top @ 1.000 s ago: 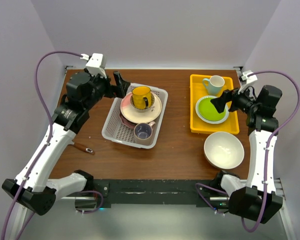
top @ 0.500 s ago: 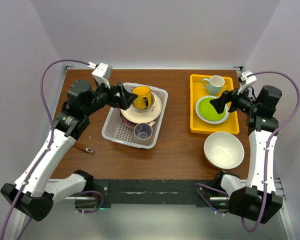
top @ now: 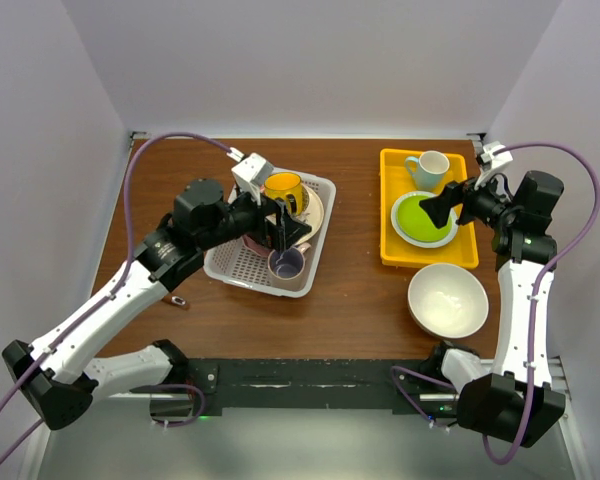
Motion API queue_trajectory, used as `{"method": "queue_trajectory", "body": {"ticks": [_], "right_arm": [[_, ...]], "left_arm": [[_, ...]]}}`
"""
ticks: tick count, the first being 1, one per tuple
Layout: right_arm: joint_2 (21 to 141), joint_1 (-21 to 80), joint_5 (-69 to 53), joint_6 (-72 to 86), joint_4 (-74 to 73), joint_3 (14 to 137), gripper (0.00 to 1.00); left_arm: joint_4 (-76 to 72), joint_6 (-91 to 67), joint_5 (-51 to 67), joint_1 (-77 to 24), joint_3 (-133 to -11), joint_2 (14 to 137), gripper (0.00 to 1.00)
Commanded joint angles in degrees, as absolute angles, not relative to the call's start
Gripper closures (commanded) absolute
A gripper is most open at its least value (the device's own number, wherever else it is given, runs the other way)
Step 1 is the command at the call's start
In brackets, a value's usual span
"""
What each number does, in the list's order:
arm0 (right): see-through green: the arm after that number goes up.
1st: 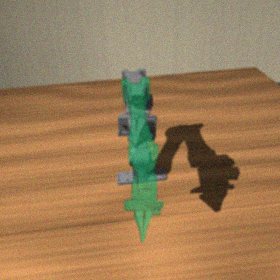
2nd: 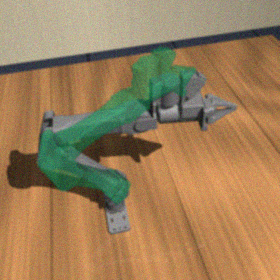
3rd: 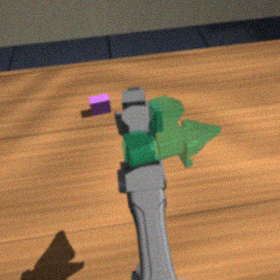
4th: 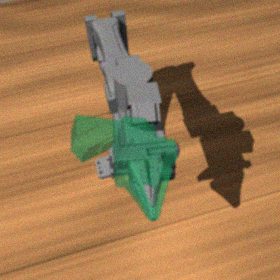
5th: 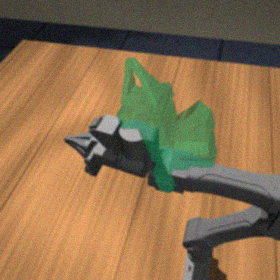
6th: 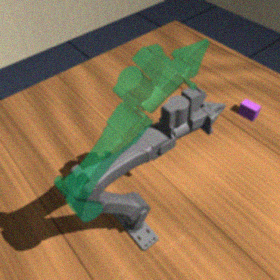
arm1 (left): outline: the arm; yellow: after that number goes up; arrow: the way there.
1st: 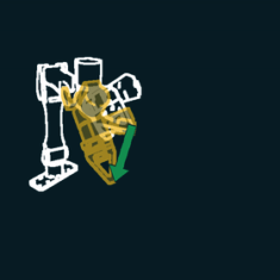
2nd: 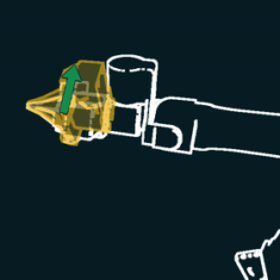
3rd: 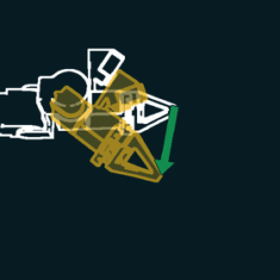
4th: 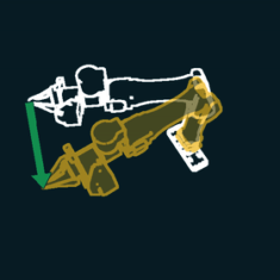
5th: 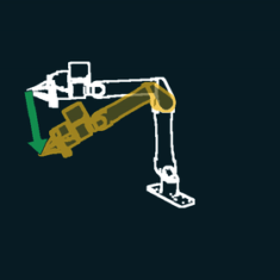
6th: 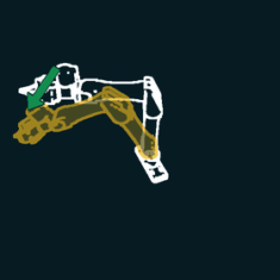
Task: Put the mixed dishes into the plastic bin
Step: Place the cup in the plastic bin.
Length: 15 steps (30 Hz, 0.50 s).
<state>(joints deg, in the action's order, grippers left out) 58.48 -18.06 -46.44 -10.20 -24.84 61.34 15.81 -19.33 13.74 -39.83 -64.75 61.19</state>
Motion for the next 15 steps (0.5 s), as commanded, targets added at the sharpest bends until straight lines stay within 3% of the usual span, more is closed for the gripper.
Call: {"method": "queue_trajectory", "body": {"ticks": [1,15], "right_arm": [[57.48,-18.37,-48.6,-11.07,-24.17,60.56,0.03],[57.66,-18.37,-49.22,-11.6,-24.17,60.38,0.03]], "left_arm": [[11.34,-20.04,12.13,-43.06,-63.55,62.22,0.0],[6.42,-22.76,8.53,-53.61,-61.0,68.02,0.0]]}}
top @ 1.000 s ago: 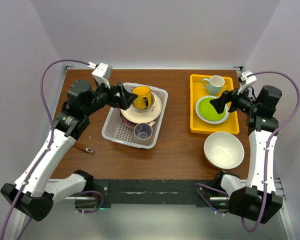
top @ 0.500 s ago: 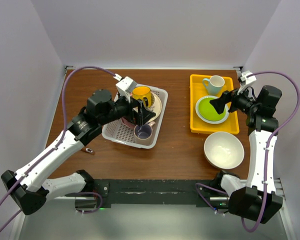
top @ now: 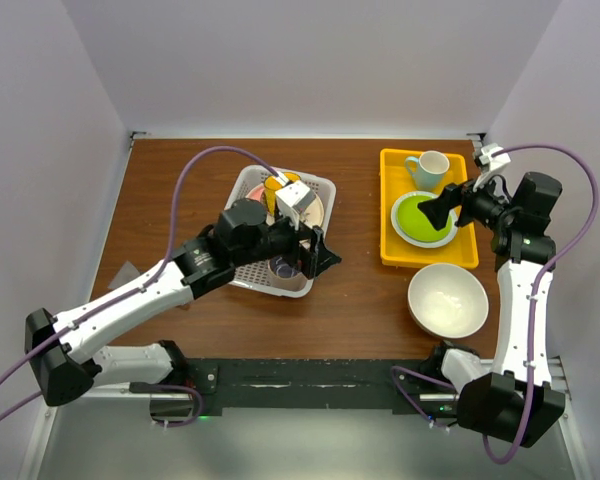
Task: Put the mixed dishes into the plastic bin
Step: Place the cup in the plastic bin.
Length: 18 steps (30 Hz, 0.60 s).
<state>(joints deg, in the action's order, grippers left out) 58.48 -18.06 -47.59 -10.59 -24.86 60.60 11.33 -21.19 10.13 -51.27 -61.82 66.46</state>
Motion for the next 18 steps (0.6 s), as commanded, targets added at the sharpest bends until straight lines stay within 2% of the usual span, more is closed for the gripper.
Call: {"method": "queue_trajectory", "body": {"ticks": [1,18], "right_arm": [[57.66,-18.37,-49.31,-11.6,-24.26,60.47,0.03],[58.1,-18.37,-50.01,-12.48,-24.61,60.38,0.03]], "left_arm": [[6.07,-23.11,8.26,-54.14,-60.82,68.46,0.0],[-2.37,-26.89,6.59,-62.14,-59.77,79.1,0.0]]}}
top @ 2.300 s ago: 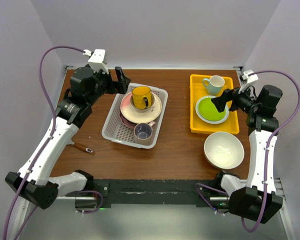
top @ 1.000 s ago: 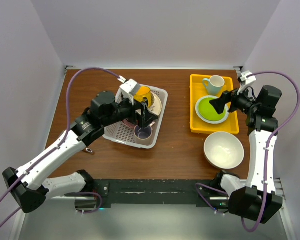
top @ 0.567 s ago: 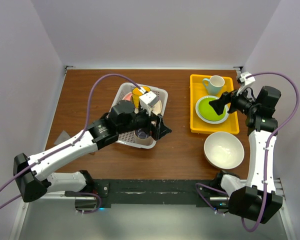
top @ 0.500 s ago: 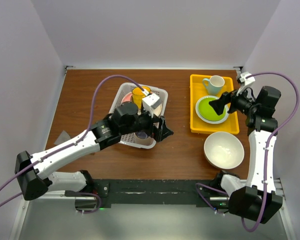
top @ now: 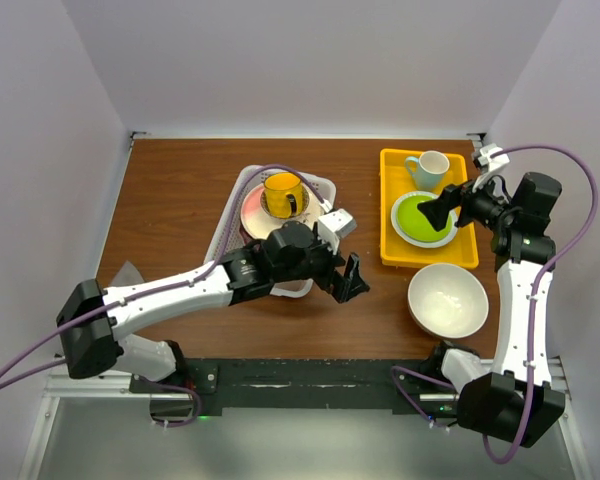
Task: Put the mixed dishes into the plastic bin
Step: Place the cup in the plastic bin, then pick up the bowl from the center of the board.
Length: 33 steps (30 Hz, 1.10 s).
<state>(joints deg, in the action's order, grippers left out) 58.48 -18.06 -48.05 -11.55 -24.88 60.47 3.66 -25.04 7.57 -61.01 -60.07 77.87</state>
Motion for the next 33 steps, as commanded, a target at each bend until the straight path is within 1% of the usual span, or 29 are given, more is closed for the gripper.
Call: {"method": "queue_trajectory", "body": {"ticks": [1,10,33], "right_arm": [[58.01,-18.37,-50.1,-12.48,-24.52,60.38,0.03],[58.18,-18.37,-50.27,-12.74,-24.7,60.47,0.03],[58.09,-18.37,-50.71,-13.18,-24.79,60.38,0.03]], "left_arm": [[-2.63,-27.07,6.59,-62.49,-59.68,79.88,0.0],[-5.71,-29.09,6.68,-63.72,-59.06,83.58,0.0],[-8.17,-31.03,6.5,-64.07,-58.8,87.8,0.0]]}}
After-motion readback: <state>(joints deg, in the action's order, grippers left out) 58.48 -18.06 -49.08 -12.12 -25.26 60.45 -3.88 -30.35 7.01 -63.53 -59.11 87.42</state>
